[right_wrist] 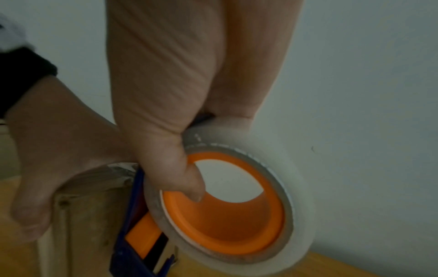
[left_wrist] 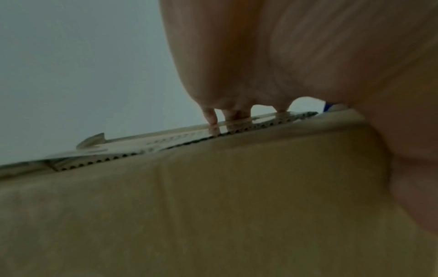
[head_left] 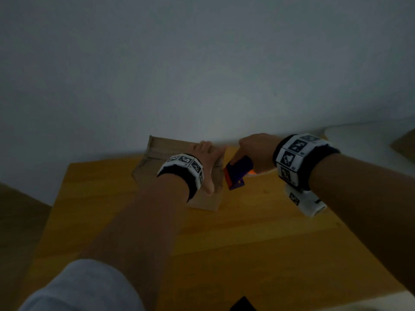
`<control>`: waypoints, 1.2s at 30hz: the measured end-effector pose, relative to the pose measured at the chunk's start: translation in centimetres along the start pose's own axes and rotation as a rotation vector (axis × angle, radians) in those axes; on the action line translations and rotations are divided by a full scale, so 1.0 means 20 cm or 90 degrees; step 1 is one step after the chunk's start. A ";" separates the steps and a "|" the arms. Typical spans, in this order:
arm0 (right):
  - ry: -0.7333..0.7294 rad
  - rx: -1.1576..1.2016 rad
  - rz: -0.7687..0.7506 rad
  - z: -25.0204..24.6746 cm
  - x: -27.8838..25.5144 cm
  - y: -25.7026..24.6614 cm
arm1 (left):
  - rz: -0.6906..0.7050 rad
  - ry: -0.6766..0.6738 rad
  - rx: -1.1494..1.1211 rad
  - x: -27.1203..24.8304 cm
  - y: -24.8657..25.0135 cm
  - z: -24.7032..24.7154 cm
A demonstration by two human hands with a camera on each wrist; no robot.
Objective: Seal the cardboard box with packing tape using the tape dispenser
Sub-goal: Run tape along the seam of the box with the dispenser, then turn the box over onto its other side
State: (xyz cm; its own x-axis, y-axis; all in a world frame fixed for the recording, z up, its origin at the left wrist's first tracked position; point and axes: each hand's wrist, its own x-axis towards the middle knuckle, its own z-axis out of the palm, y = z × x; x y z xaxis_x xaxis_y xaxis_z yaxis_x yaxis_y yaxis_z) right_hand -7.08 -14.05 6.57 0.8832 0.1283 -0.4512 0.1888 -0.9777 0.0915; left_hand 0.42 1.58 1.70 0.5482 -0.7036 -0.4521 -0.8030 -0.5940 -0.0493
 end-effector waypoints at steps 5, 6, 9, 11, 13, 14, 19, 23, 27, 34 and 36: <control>-0.020 0.077 0.075 0.00 -0.03 0.03 | -0.019 0.043 0.012 0.01 0.02 0.02; -0.010 0.093 0.098 0.01 -0.02 0.02 | -0.025 0.045 0.015 0.01 0.02 0.03; 0.008 0.114 0.130 0.02 0.03 -0.04 | -0.035 0.052 0.015 0.01 0.03 0.04; 0.014 0.117 0.145 0.03 0.08 -0.06 | -0.041 0.053 0.005 0.01 0.03 0.04; 0.025 0.128 0.162 0.05 0.15 -0.03 | -0.040 0.055 -0.005 0.01 0.02 0.04; 0.012 0.125 0.179 0.03 0.15 -0.03 | -0.038 0.058 -0.006 0.01 0.02 0.04; -0.149 0.196 0.215 0.31 0.11 -0.06 | -0.046 0.051 -0.007 0.00 0.02 0.06; -0.115 0.164 0.208 0.34 0.08 -0.02 | -0.104 0.041 -0.016 0.02 0.08 0.02; -0.026 0.193 0.239 0.26 0.03 0.12 | -0.145 -0.036 -0.103 0.01 0.14 -0.06; 0.048 0.267 0.246 0.24 -0.10 0.21 | -0.029 -0.051 -0.065 0.00 0.03 -0.22; 0.078 0.277 0.249 0.26 -0.11 0.22 | -0.012 -0.067 -0.050 0.01 0.05 -0.19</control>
State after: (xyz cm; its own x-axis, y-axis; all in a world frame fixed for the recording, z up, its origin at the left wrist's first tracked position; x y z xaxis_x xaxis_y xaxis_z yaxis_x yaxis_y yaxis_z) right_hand -10.52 -19.49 3.39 0.8996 -0.2623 -0.3491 -0.3312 -0.9309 -0.1539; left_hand 0.66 -0.62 5.05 0.5323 -0.6496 -0.5428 -0.7694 -0.6387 0.0098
